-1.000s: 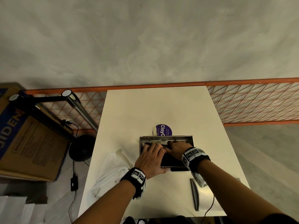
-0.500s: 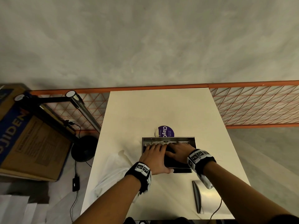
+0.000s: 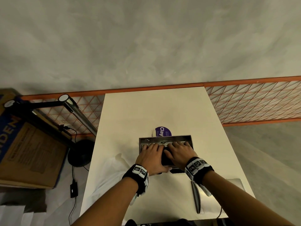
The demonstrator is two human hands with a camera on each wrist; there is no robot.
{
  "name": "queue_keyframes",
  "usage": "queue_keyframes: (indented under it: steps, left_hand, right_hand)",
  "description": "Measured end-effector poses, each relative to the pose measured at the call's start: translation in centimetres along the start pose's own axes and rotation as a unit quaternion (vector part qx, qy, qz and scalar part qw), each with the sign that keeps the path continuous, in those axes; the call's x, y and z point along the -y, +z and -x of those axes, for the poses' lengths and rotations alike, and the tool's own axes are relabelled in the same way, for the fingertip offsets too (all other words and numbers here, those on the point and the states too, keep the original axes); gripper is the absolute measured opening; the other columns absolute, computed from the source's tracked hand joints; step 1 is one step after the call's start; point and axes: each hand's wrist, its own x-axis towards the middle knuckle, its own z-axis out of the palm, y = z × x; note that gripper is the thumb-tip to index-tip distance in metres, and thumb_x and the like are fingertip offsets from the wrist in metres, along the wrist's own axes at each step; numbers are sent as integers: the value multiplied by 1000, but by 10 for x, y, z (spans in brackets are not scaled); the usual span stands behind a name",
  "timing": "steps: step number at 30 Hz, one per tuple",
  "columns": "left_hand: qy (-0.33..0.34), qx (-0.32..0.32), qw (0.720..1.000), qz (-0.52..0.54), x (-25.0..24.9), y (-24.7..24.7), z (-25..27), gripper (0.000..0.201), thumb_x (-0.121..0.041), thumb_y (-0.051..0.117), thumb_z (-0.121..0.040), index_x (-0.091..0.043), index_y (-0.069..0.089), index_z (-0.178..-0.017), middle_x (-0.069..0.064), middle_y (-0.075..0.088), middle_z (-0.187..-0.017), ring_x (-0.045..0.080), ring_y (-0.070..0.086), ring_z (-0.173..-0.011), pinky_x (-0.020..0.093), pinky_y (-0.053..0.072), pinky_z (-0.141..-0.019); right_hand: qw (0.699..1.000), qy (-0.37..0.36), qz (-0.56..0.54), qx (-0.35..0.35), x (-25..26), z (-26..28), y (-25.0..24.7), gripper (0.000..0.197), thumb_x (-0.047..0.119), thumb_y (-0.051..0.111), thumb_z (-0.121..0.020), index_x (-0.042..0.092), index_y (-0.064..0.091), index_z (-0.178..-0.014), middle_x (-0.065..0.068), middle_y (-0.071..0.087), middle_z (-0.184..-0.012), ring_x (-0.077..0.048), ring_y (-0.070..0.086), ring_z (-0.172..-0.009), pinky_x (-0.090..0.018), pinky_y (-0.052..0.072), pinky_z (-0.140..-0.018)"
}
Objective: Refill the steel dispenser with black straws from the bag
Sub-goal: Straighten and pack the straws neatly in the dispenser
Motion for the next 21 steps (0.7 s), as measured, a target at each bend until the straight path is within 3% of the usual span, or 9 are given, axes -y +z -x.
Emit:
queue_keyframes:
  steps: [4,7,16,18,21]
  left_hand:
    - [22,-52,998,-7,-6,8,14,97,-83,52,-66,-18,50,-138,-3,54,-135,20,50,-124,42,34,-109]
    - [38,-71,997,-3,-9,10,21,97,-81,52,-70,-16,48,-142,-2,49,-140,21,46,-128,44,29,-116]
    - [14,-54,998,-3,-13,13,26,98,-85,51,-68,-18,47,-141,0,53,-136,23,50,-123,42,40,-108]
    - [10,-47,999,-15,-12,13,25,98,-84,51,-68,-18,47,-141,0,53,-136,23,50,-124,44,39,-108]
    - [2,-39,999,-30,-13,13,24,97,-83,51,-67,-18,49,-139,1,57,-128,25,53,-114,45,41,-99]
  right_hand:
    - [999,5,-5,-49,2,5,10,44,54,28,-97,23,58,-104,-2,67,-102,-26,64,-95,-44,47,-80]
    - [997,9,-3,-78,4,11,14,42,53,32,-98,23,58,-112,-1,66,-111,-25,62,-102,-46,46,-86]
    - [1000,7,4,1,7,15,16,57,53,8,-97,27,54,-119,1,59,-119,-24,54,-112,-48,38,-94]
    - [1000,1,-24,-10,6,13,13,55,53,11,-97,27,56,-115,2,59,-119,-23,55,-112,-45,41,-93]
    - [993,30,-71,-93,-1,16,8,37,46,29,-98,25,59,-97,2,62,-100,-23,60,-97,-39,47,-85]
